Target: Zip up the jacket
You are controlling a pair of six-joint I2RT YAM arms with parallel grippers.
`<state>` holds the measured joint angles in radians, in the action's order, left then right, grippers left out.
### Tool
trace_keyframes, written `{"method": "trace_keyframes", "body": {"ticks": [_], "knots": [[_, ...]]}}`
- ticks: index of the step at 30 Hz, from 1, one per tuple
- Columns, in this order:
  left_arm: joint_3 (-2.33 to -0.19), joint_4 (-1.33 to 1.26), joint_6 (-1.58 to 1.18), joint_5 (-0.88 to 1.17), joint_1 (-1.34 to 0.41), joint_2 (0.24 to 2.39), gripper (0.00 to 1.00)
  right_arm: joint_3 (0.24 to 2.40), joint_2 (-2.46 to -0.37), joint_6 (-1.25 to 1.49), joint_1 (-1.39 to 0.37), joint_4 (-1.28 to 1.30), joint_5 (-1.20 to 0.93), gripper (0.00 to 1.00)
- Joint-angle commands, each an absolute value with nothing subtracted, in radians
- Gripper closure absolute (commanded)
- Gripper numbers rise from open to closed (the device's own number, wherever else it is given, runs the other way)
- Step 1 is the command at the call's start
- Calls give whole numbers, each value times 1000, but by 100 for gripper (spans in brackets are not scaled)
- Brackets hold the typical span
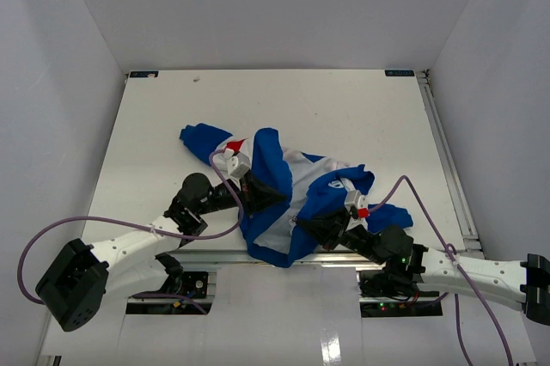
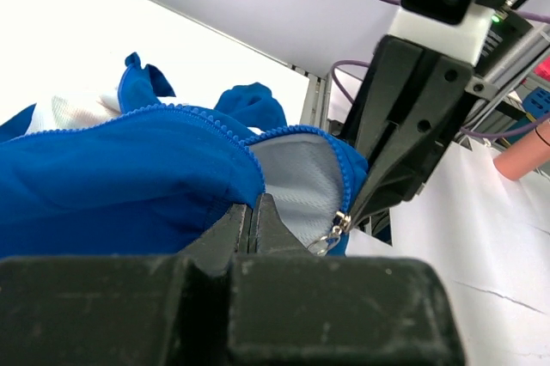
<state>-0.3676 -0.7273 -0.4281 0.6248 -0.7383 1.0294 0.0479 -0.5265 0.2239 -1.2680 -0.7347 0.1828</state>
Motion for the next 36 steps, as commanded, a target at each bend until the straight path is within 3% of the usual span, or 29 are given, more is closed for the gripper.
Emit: {"method": "trace_keyframes", "body": {"ticks": [1, 17, 36], "knots": [[-318, -932, -458, 709, -736, 978, 100, -31, -513, 213, -1251, -825, 134, 92], [-267, -1088, -500, 816, -735, 957, 100, 29, -536, 238, -1223, -846, 10, 92], [-264, -1085, -461, 895, -734, 975, 100, 29, -536, 245, -1223, -895, -113, 92]]}}
